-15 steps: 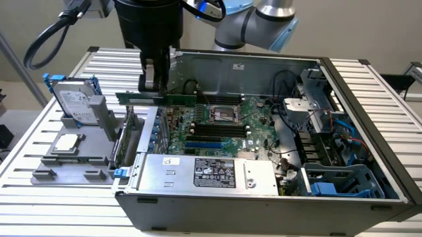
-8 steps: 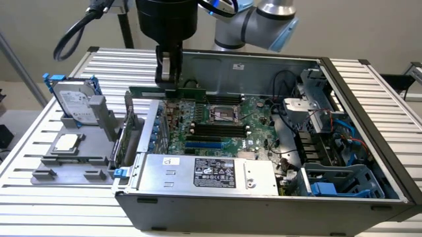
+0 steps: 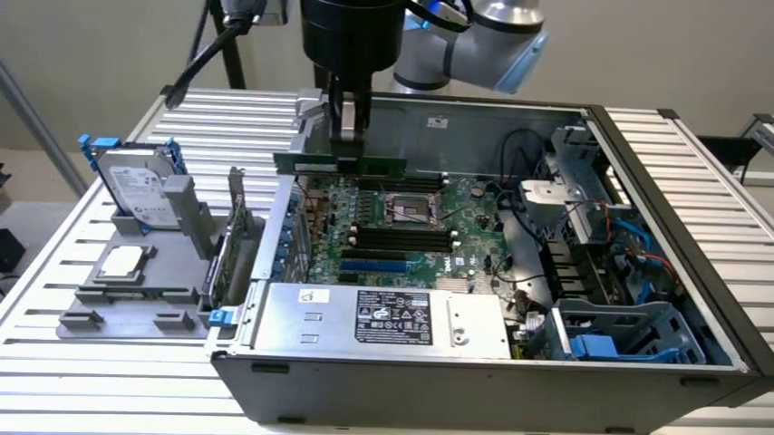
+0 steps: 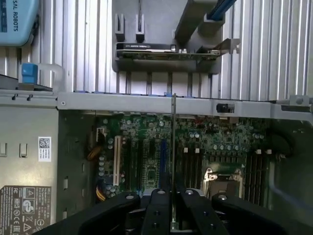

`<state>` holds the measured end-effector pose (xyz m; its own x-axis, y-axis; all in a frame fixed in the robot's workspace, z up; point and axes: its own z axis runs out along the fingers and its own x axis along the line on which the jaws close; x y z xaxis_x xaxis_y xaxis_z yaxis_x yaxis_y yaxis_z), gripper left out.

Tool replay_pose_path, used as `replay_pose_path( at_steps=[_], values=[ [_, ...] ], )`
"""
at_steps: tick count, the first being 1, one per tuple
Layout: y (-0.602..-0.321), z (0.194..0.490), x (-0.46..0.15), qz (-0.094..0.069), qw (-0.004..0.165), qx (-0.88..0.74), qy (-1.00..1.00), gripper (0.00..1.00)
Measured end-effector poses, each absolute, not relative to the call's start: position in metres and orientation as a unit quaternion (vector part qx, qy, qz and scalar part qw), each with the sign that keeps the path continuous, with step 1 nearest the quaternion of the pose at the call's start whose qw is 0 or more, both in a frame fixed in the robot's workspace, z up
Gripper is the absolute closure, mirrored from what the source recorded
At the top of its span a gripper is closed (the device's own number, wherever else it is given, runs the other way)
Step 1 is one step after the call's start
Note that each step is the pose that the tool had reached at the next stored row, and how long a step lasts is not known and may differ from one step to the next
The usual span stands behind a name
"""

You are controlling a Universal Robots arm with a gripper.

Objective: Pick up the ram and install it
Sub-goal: 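Pick up the ram and move it above insertion slot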

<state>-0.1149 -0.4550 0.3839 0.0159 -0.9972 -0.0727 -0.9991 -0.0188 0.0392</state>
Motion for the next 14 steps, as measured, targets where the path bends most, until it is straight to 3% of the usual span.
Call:
replay_pose_path(
  at_steps=[14],
  values=[
    [-0.43, 0.368, -0.064, 0.04, 0.011, -0.712, 0.701, 0.86]
  ],
)
